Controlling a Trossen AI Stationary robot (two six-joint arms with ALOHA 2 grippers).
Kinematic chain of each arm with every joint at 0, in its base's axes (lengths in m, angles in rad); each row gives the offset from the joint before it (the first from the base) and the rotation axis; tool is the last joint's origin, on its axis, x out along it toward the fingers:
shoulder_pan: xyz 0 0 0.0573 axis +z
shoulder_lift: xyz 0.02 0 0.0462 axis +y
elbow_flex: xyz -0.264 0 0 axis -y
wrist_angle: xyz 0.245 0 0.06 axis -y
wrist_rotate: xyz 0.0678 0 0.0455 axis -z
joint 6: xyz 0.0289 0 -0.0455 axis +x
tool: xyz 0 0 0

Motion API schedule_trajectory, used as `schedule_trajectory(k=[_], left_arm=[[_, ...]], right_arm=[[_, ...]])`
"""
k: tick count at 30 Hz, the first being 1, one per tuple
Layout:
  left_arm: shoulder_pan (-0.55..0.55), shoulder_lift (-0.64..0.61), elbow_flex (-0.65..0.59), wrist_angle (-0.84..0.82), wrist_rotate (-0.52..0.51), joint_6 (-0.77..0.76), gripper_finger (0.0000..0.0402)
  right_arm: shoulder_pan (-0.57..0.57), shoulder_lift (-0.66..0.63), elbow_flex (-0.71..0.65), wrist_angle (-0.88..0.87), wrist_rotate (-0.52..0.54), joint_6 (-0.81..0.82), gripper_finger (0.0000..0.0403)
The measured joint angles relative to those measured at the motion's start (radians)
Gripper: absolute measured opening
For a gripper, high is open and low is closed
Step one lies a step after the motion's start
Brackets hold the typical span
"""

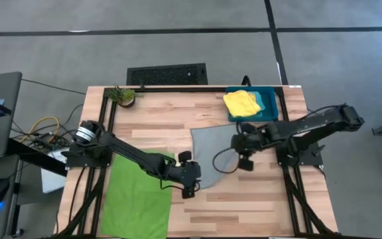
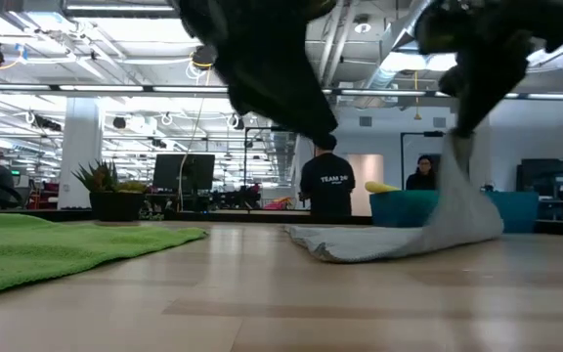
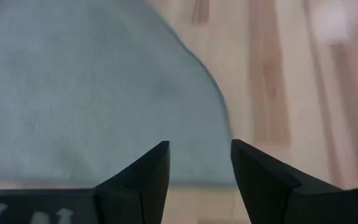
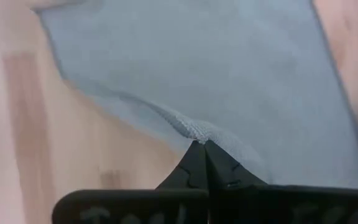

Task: Fold microfiber towels
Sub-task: Fold the gray microfiber cloth

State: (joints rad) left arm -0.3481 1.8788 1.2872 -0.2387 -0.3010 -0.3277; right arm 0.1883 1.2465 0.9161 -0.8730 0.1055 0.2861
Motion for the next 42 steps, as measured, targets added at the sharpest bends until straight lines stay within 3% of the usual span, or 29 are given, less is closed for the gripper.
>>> schedule_trajectory(k=[15,20,29,42], left_arm=[[-0.012,0.122,0.004,0.112,-0.007,-0.040,0.0164],[-0.018,0.137,0.005,0.081,-0.099,-0.112,0.0164],[-0.018,0.137,0.006,0.082,-0.014,-0.188,0.0164],[-0.031,0.184,0.008,0.093,-0.043,-0.262,0.0164]], right_arm=[[-0.195,-0.010,0.097,-0.050,0.007,-0.117,0.0001],[-0.198,-0.011,0.096,-0.055,0.005,-0.130,0.0001],[-0.209,-0.011,0.094,-0.063,0.010,-0.130,0.0001],[-0.230,-0.011,0.094,-0.074,0.011,-0.164,0.0001]])
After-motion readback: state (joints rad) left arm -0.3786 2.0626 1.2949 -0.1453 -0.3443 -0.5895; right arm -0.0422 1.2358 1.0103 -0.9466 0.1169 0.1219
